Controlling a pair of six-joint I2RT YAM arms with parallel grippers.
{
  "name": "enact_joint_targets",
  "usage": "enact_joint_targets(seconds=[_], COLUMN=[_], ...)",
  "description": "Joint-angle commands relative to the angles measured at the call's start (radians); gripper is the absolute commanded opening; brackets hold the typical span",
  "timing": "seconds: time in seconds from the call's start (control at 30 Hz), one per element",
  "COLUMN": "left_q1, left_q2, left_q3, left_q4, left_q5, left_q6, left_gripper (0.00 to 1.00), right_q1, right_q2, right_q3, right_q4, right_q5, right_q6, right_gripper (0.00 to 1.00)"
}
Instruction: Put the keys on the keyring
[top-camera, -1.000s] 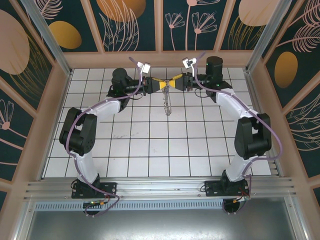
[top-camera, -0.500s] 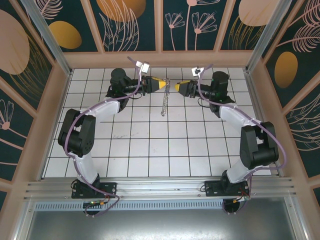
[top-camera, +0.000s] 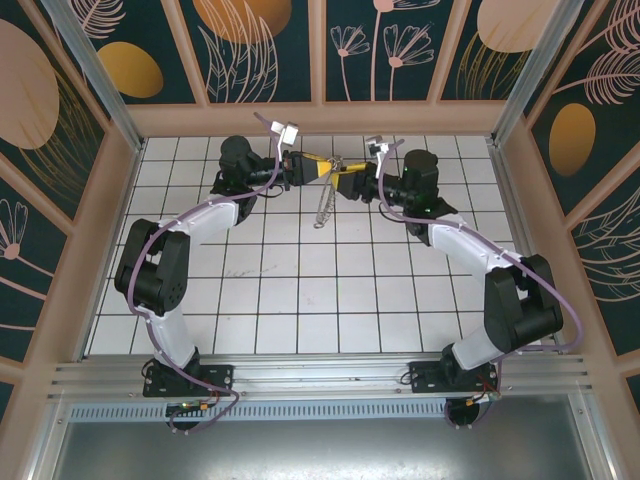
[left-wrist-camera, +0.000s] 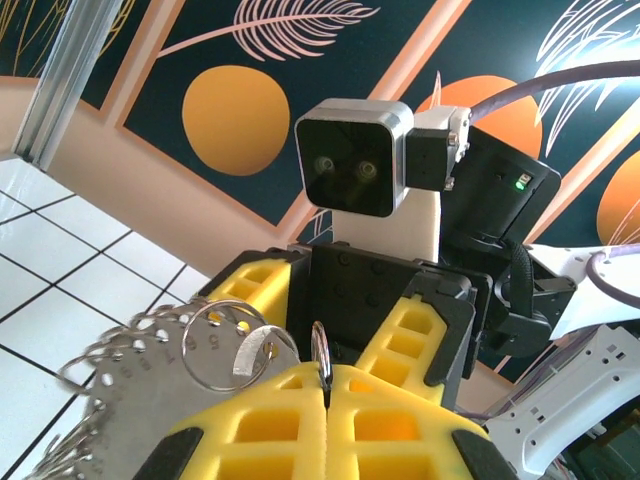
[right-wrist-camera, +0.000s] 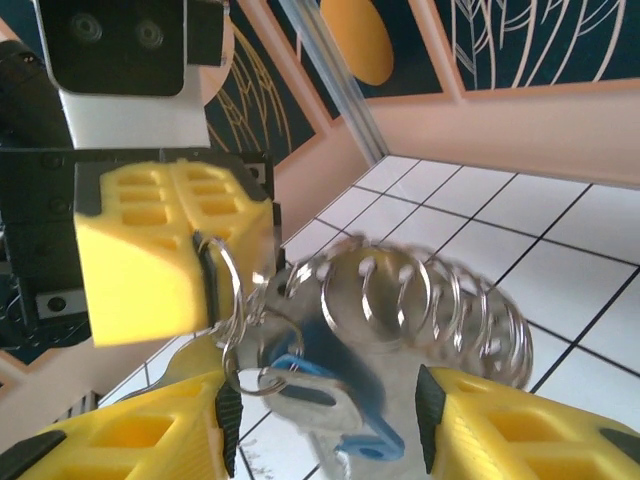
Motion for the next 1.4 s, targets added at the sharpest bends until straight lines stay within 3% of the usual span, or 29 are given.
enact_joint_targets(seconds=[0.0,0.1,0.27,0.47,1.17,1.37], left_q1=[-0.008,-0.01,-0.009,-0.009,-0.014,-0.017], left_q2=[-0.045,-0.046,-0.048,-0.043,-0.037,-0.027], left_q3=[0.008,0.006,0.006,0.008,-0.016,-0.018], left_q4=[0.063,0.062,0.063,0.078,0.127,0.143], left_q5=[0.002,0.002,-0.004,-0.015,-0.027,-0.03], left_q6=[-0.005,-0.004,-0.001,-0.01,-0.041,-0.05], left_gripper=[0.0,0.0,0.0,0.0,0.0,0.0], right_q1=[0.002,0.002,0.005,0.014,0.093,0.095], right_q2=[0.01,0.023,0.026,0.006,0.032,0.062], right_q3=[0.054,0.067,0.069,0.031,0.129,0.198], right_q4=[-0.003,-0.001,0.002,0.003,-0.122,-0.165], right_q5=[0.031,0.022,-0.011,-0.036,-0.017,-0.066], right_q6=[-0.024,-0.02,-0.015,-0.027,-0.118,-0.13], right_gripper=[0.49,0.44,0.18,0.0,0.0,0.0])
